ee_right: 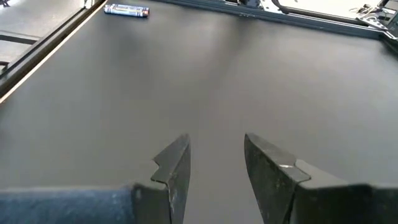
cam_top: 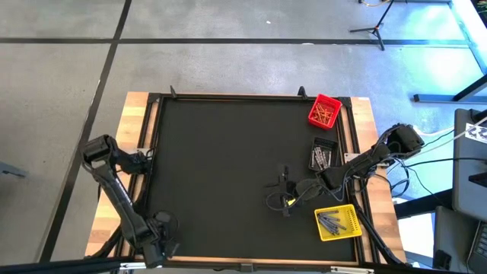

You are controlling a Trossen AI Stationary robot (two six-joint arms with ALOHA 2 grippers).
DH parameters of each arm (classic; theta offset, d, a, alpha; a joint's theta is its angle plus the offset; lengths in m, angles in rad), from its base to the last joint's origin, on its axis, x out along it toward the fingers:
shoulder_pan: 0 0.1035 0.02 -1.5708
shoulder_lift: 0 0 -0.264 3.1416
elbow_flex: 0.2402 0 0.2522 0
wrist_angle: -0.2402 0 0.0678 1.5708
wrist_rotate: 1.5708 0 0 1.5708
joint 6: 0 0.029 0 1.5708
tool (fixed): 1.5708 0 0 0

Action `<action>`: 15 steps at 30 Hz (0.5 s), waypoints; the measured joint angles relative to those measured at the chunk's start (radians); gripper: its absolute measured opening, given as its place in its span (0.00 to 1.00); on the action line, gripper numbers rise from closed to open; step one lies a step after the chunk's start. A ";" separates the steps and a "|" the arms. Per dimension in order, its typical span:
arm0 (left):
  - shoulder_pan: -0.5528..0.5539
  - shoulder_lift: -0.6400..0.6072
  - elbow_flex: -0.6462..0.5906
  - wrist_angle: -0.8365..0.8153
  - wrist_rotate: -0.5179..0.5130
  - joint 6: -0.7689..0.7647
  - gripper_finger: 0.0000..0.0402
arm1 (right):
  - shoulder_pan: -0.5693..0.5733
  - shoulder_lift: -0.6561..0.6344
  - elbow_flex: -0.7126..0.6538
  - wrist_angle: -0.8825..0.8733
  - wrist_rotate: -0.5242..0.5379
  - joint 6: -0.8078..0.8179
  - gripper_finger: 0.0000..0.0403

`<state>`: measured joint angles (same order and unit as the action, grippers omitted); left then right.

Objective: Sort crayons
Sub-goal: Put the blue crayon into the yellow bin

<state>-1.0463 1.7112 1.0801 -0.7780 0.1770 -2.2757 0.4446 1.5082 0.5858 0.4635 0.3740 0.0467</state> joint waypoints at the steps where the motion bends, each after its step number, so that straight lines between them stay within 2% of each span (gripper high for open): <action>1: -0.006 0.006 0.000 0.000 0.006 -0.001 0.30 | 0.000 0.000 0.000 0.003 0.000 0.000 0.37; 8: -0.017 0.037 0.000 -0.054 -0.038 0.003 0.30 | 0.000 0.000 0.000 0.018 0.000 0.000 0.37; 15: -0.018 0.063 0.000 -0.057 -0.041 0.017 0.30 | 0.000 0.000 0.000 0.018 0.000 0.000 0.37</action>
<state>-1.0641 1.7744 1.0801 -0.8347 0.1362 -2.2589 0.4446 1.5082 0.5861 0.4813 0.3740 0.0467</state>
